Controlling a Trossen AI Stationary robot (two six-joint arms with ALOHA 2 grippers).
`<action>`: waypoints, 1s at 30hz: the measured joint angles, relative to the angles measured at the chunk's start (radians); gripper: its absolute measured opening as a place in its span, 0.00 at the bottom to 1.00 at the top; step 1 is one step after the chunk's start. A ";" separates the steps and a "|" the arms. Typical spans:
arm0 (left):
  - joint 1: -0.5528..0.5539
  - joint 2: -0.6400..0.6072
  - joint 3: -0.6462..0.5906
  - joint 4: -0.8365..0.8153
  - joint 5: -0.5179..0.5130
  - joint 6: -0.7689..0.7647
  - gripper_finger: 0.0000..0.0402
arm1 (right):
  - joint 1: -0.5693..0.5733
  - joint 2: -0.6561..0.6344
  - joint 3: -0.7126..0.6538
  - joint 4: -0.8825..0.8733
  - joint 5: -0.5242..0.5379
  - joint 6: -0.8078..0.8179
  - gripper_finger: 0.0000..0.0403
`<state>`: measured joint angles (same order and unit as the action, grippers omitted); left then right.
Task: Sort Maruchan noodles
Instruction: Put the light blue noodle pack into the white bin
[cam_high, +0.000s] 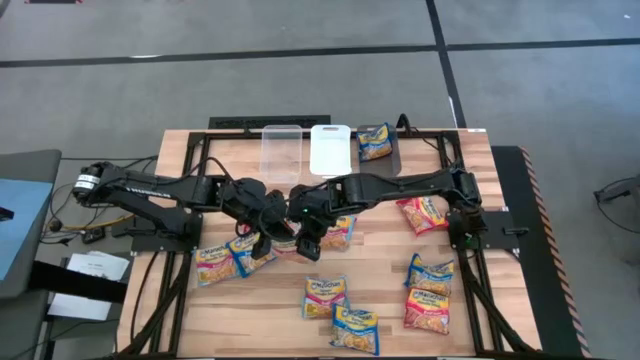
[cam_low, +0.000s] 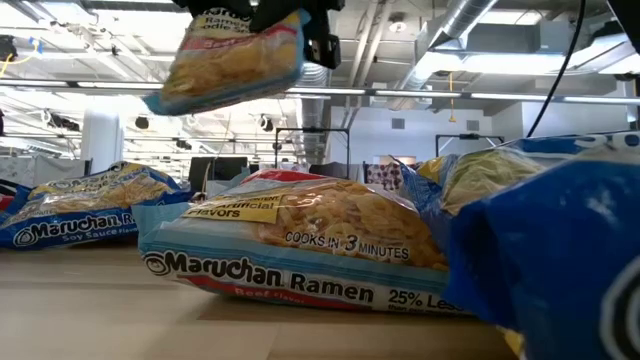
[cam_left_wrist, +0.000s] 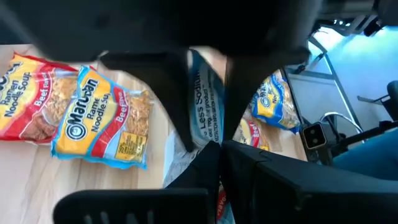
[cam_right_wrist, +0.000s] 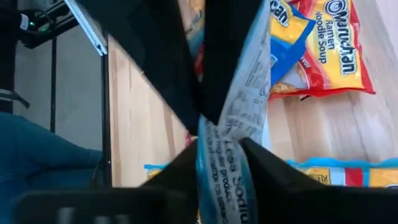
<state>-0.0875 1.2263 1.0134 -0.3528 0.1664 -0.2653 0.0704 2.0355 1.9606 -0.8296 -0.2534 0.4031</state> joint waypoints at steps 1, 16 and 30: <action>0.000 0.000 0.000 0.002 0.000 -0.001 0.00 | 0.000 -0.001 0.000 0.002 -0.006 0.000 0.19; 0.021 0.000 0.000 0.079 0.116 -0.041 0.08 | 0.000 -0.001 0.000 0.000 -0.014 0.042 0.06; 0.148 -0.016 0.001 0.078 0.214 -0.015 0.23 | -0.042 -0.001 -0.001 -0.095 -0.007 -0.021 0.06</action>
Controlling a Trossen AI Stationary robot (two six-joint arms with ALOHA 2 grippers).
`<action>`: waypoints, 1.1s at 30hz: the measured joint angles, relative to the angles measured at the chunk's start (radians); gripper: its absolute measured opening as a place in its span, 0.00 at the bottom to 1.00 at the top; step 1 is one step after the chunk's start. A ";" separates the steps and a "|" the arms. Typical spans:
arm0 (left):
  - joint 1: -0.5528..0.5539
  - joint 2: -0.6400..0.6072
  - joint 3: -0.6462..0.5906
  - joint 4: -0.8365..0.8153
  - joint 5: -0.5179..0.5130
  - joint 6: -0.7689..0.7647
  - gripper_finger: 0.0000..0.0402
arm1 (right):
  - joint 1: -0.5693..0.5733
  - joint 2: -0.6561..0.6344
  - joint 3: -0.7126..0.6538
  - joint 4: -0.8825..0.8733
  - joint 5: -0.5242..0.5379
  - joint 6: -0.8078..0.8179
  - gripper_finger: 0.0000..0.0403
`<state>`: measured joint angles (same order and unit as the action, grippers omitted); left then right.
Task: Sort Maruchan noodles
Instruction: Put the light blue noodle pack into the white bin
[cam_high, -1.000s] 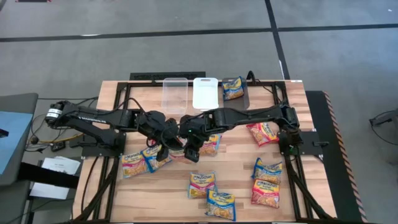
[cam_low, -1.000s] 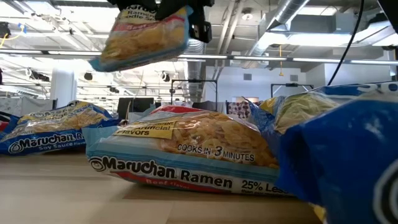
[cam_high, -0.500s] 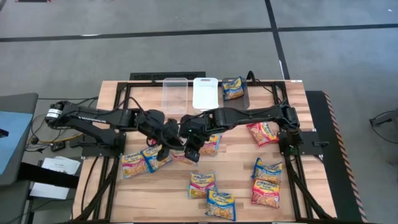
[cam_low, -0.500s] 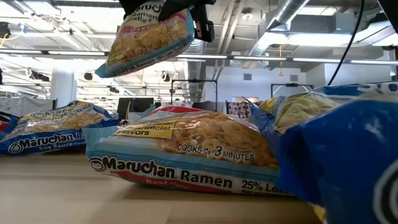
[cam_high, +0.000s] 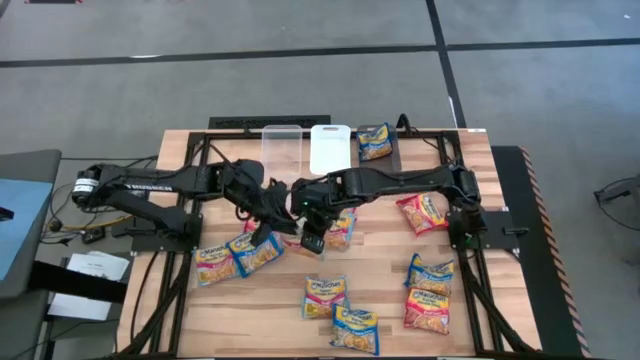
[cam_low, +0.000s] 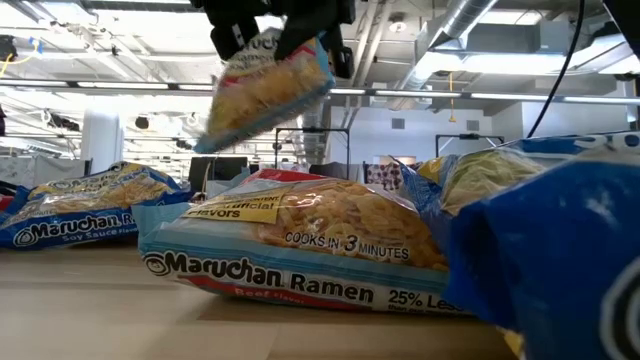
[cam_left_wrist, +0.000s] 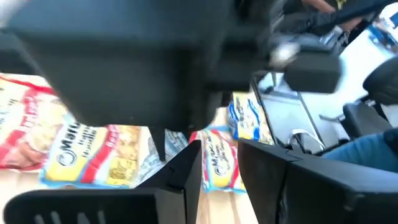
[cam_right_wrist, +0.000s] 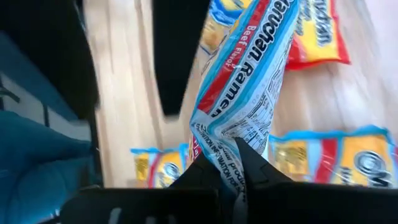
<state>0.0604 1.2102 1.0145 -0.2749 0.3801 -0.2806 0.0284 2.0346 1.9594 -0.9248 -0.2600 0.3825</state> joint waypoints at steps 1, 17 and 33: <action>0.010 -0.004 0.000 0.008 0.000 0.000 0.23 | -0.007 0.000 0.000 -0.014 0.000 -0.015 0.06; 0.256 -0.134 0.001 0.008 -0.107 0.008 0.23 | -0.221 -0.024 0.001 -0.144 -0.060 -0.382 0.06; 0.396 -0.145 0.001 0.006 -0.107 0.008 0.23 | -0.559 -0.048 0.000 -0.134 -0.081 -0.822 0.06</action>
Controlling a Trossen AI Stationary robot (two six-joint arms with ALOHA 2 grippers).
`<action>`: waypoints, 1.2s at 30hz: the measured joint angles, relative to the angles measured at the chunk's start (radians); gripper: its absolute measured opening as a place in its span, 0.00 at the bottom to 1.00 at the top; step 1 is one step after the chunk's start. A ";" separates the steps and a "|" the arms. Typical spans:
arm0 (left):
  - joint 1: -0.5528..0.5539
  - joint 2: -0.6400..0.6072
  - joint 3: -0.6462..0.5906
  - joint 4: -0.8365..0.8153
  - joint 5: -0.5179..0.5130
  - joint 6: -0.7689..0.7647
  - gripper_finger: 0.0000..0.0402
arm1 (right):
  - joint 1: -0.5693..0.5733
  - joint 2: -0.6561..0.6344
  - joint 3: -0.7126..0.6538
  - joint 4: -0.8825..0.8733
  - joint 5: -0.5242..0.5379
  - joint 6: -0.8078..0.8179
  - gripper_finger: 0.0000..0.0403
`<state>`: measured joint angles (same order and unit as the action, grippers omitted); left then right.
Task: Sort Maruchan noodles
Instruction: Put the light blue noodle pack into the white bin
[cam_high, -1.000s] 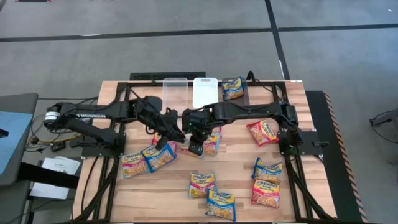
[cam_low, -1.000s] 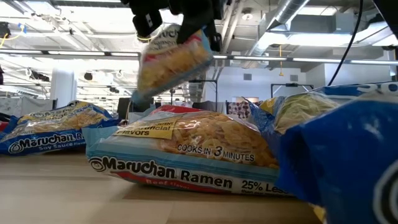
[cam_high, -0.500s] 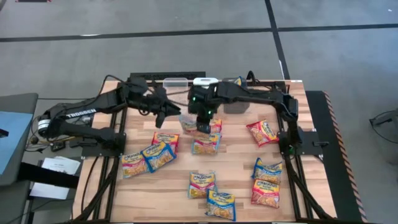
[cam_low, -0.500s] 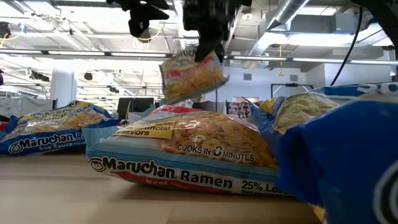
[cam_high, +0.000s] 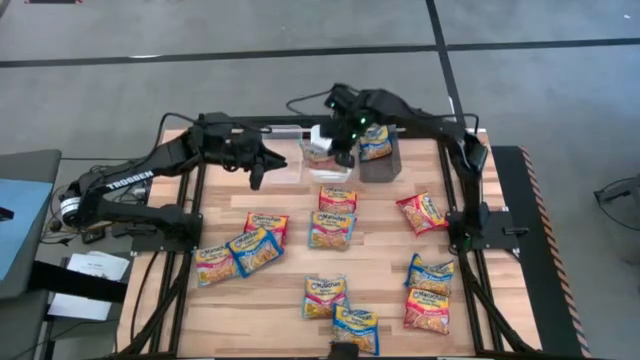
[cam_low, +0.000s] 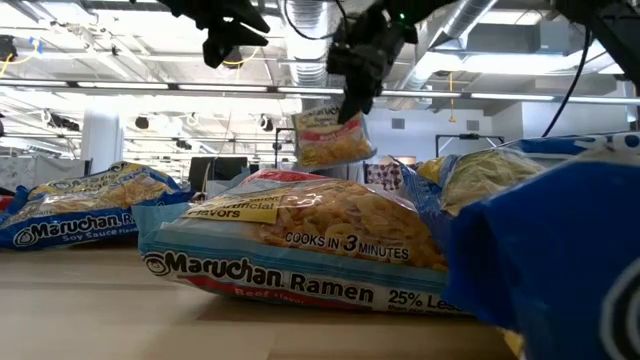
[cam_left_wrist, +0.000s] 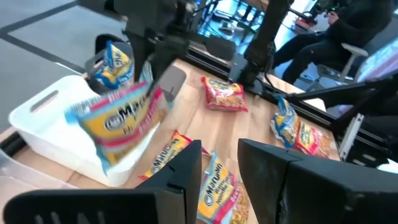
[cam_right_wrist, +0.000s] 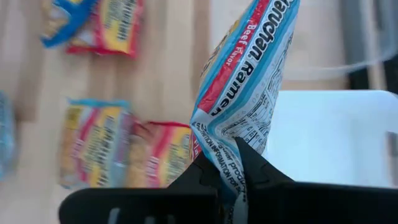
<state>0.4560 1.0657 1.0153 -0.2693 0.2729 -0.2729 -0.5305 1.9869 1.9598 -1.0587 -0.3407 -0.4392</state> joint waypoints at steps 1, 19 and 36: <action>0.005 0.000 0.000 0.000 0.000 0.000 0.23 | -0.020 0.000 0.000 0.003 0.000 -0.026 0.06; 0.017 0.000 -0.001 0.000 -0.129 0.011 0.23 | -0.203 0.033 -0.001 0.171 0.033 -0.228 0.06; 0.079 0.000 -0.001 -0.001 -0.149 0.051 0.23 | -0.190 0.097 0.001 0.172 0.077 -0.246 0.06</action>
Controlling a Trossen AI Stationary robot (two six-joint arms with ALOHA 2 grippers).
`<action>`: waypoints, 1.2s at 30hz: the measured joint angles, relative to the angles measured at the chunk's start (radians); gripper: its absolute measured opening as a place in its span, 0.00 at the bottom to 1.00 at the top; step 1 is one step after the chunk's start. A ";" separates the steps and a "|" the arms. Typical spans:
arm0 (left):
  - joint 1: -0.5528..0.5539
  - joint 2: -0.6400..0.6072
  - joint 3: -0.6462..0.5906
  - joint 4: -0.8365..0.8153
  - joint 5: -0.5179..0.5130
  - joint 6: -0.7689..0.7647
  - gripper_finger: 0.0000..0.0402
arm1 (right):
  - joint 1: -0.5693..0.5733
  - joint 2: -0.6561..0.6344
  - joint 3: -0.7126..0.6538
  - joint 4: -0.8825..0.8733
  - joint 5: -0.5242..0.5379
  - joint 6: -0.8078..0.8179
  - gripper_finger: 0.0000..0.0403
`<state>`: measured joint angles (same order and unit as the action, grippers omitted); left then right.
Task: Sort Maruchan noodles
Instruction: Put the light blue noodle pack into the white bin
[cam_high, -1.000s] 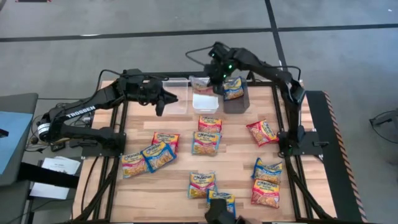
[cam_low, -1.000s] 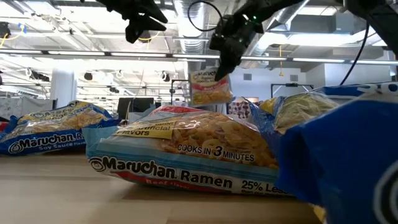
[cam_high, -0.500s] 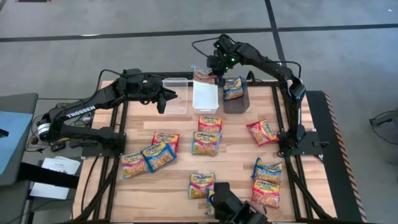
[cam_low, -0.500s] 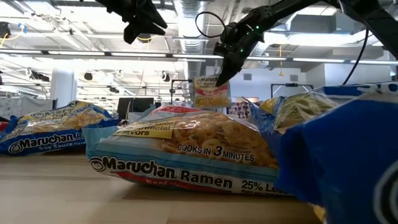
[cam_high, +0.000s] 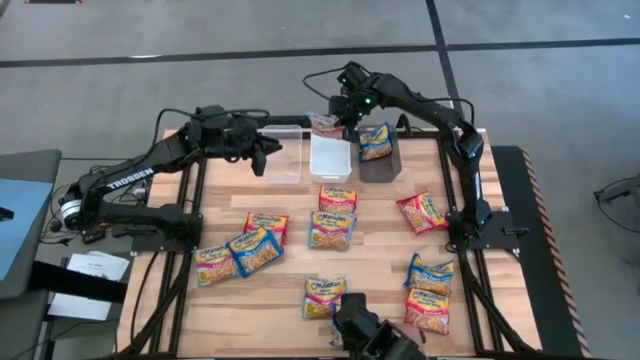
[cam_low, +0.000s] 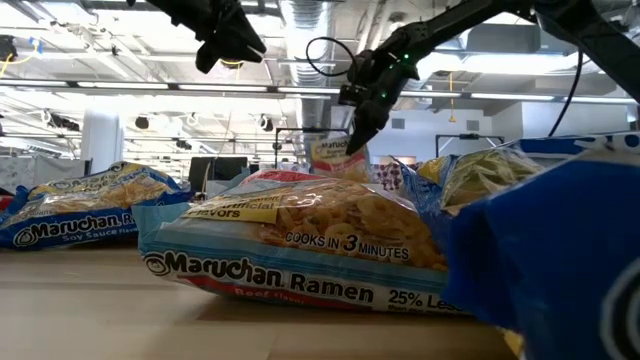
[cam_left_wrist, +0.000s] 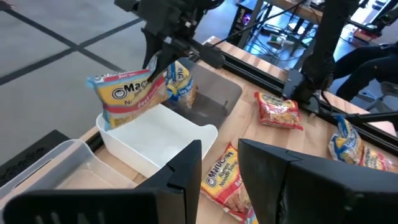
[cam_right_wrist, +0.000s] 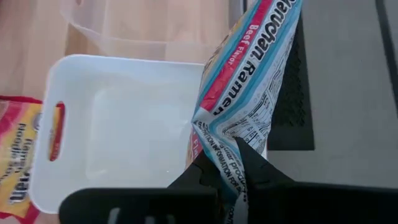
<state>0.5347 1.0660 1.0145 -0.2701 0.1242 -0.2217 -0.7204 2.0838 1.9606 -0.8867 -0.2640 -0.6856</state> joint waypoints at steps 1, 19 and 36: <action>0.000 0.000 0.000 0.000 0.000 -0.001 0.23 | 0.000 0.000 0.000 0.000 0.001 -0.001 0.06; 0.000 0.000 0.000 -0.002 0.001 0.000 0.23 | 0.009 0.067 -0.001 0.060 0.048 0.088 0.06; 0.000 0.000 0.000 -0.002 0.001 0.001 0.23 | -0.010 0.066 -0.005 0.067 0.091 0.199 0.09</action>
<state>0.5343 1.0660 1.0142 -0.2718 0.1247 -0.2207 -0.7302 2.1498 1.9560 -0.8198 -0.1727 -0.4862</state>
